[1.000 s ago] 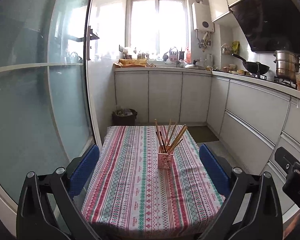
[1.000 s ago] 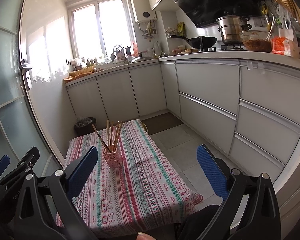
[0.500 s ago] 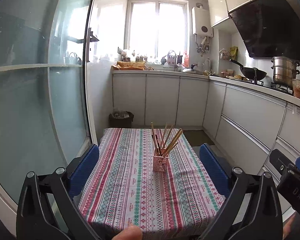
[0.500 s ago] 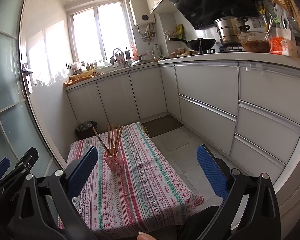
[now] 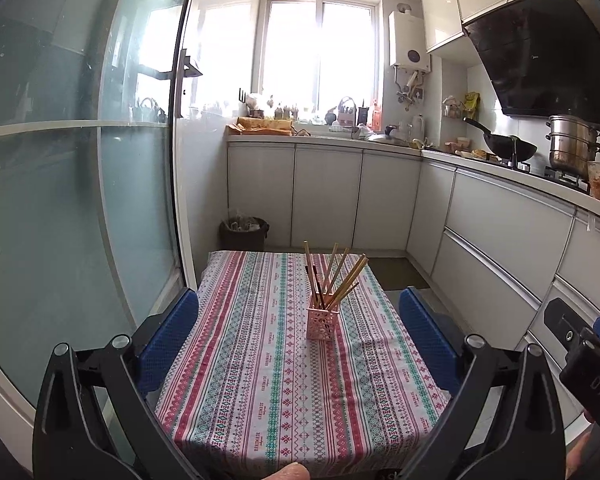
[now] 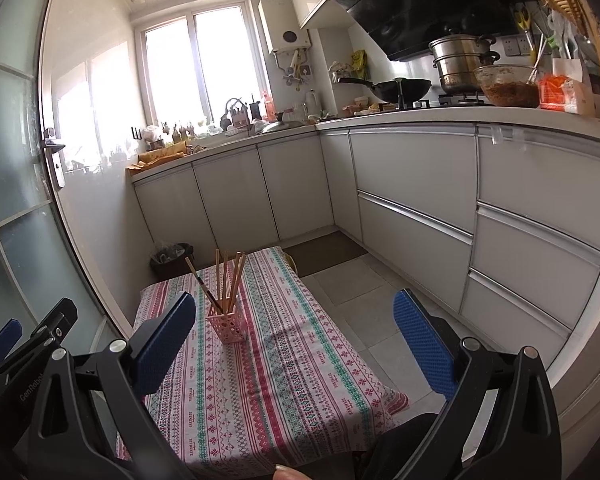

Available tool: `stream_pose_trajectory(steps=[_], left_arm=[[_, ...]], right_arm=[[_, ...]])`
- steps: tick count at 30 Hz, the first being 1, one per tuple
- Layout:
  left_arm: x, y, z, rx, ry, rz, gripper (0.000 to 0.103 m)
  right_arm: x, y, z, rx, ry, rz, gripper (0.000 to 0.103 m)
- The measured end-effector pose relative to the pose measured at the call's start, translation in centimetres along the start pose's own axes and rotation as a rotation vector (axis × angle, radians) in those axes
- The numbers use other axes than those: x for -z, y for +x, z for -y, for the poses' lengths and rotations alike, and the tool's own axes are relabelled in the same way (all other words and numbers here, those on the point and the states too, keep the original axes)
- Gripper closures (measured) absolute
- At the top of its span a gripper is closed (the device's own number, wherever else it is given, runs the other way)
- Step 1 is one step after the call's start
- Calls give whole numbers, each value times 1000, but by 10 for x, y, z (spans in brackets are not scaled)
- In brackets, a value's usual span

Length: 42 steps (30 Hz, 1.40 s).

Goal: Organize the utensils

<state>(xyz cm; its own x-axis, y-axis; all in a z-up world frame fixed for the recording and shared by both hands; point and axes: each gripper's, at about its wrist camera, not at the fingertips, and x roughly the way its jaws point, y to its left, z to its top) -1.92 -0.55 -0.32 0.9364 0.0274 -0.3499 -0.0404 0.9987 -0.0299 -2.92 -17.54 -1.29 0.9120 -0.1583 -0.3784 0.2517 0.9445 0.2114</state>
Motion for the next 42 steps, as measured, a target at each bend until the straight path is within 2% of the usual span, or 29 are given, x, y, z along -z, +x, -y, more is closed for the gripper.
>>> stream_pose_trajectory(steps=[42], left_arm=[[0, 3, -2, 1, -3, -8, 7]], right_arm=[[0, 1, -2, -4, 2, -3, 7]])
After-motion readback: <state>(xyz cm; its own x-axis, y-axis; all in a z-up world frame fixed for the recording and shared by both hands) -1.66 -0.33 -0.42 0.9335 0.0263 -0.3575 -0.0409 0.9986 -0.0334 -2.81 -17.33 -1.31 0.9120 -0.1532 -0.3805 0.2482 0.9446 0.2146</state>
